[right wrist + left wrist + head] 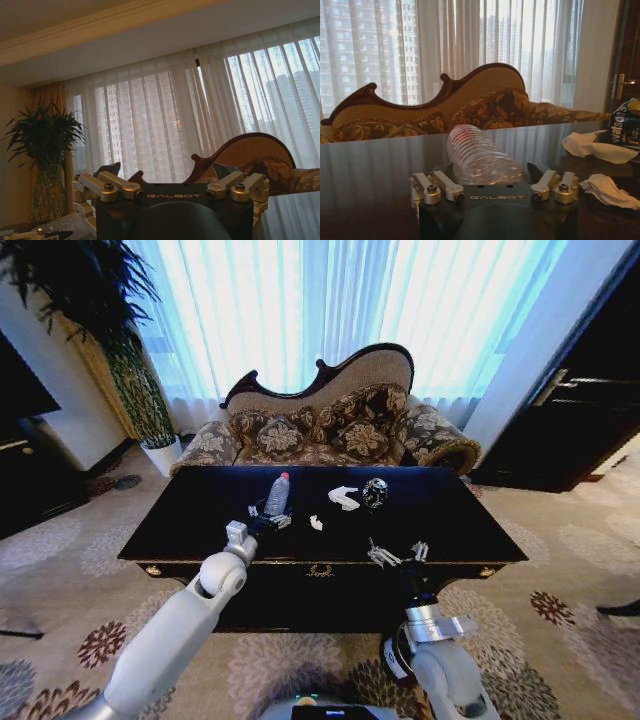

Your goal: Move to the front of the table and place the trash on the table into the trash bin.

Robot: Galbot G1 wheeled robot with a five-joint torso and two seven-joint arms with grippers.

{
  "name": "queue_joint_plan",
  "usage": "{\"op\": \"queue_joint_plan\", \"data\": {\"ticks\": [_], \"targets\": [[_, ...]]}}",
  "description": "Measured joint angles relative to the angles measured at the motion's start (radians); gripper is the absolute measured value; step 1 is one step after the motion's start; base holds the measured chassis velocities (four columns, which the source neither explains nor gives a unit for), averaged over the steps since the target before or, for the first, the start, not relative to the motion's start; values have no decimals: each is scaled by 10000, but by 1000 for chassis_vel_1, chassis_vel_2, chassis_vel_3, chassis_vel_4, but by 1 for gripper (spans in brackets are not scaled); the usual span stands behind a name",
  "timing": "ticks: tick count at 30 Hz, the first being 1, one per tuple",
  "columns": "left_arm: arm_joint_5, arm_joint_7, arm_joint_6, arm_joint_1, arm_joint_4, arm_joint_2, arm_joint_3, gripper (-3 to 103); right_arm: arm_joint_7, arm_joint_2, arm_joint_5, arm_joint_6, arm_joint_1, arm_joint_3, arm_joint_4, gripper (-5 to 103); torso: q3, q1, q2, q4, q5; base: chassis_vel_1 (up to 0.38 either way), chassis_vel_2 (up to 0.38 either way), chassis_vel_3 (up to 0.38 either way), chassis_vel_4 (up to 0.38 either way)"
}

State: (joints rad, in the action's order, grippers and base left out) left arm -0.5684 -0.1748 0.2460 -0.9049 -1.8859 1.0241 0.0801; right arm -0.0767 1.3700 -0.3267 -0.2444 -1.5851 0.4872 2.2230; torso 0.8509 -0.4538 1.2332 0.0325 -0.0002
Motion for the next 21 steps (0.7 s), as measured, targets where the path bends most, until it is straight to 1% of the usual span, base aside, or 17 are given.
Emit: {"op": "queue_joint_plan", "data": {"ticks": [1,2,3,5,7,8,10,11,12,13,14,15,16,18,19,20,21], "targets": [[3,23,-15,-34,-23,10,23,80,-4,-1,1,8,20,-12,-1,100,0,0,0,0,0,0,0,0,0],[4,38,-26,-49,-33,12,32,80,-5,-3,1,10,28,-16,-2,100,0,-1,0,0,0,0,0,0,0],[11,146,-78,-128,-76,17,81,69,-10,-18,-1,13,51,-20,-21,100,0,0,0,0,0,0,0,0,0],[25,211,-109,-182,-97,24,115,69,-12,-28,-3,13,57,-19,-47,100,0,0,0,0,0,0,0,0,0],[59,310,-158,-275,-123,41,172,58,-13,-47,-10,6,58,-14,-89,100,0,0,0,1,0,0,0,0,0],[132,500,-232,-477,-219,75,322,53,-15,-82,-57,-13,62,-11,-132,100,0,0,0,1,0,0,0,0,0],[154,581,-262,-577,-288,86,388,49,-25,-99,-120,-20,69,-11,-137,100,0,-1,0,0,0,0,0,0,0],[173,667,-299,-694,-377,97,473,49,-57,-119,-230,-26,80,-12,-138,100,0,-1,0,1,0,0,0,0,0],[237,959,-457,-979,-603,135,749,43,-158,-171,-623,-29,90,-28,-122,100,0,-1,0,1,0,0,0,0,0],[237,959,-457,-979,-603,135,749,43,-158,-171,-623,-29,90,-28,-122,100,0,-1,0,1,0,0,0,0,0],[275,1231,-617,-1202,-767,174,979,43,-285,-211,-990,-28,90,-45,-83,100,0,-1,0,1,0,0,0,0,0],[296,1618,-815,-1471,-993,215,1304,40,-423,-267,-1460,-18,83,-79,-8,100,0,-1,0,2,-1,0,0,0,0],[300,1809,-930,-1592,-1097,240,1469,37,-473,-291,-1667,-6,77,-98,26,100,0,-1,0,2,-1,0,0,0,0],[305,2583,-1472,-2147,-1555,391,2241,36,-707,-412,-2763,128,22,-204,209,100,-1,0,1,0,1,0,0,0,0],[305,2583,-1472,-2147,-1555,391,2241,36,-707,-412,-2763,128,22,-204,209,100,-1,0,1,0,1,0,0,0,0],[220,3265,-1922,-2871,-2142,591,2968,36,-1040,-536,-4280,342,-45,-328,397,100,-1,0,0,1,-3,0,0,0,0],[140,3608,-2153,-3230,-2464,675,3280,36,-1206,-590,-5035,432,-53,-385,468,100,-1,0,1,0,-2,0,0,0,0]]}}
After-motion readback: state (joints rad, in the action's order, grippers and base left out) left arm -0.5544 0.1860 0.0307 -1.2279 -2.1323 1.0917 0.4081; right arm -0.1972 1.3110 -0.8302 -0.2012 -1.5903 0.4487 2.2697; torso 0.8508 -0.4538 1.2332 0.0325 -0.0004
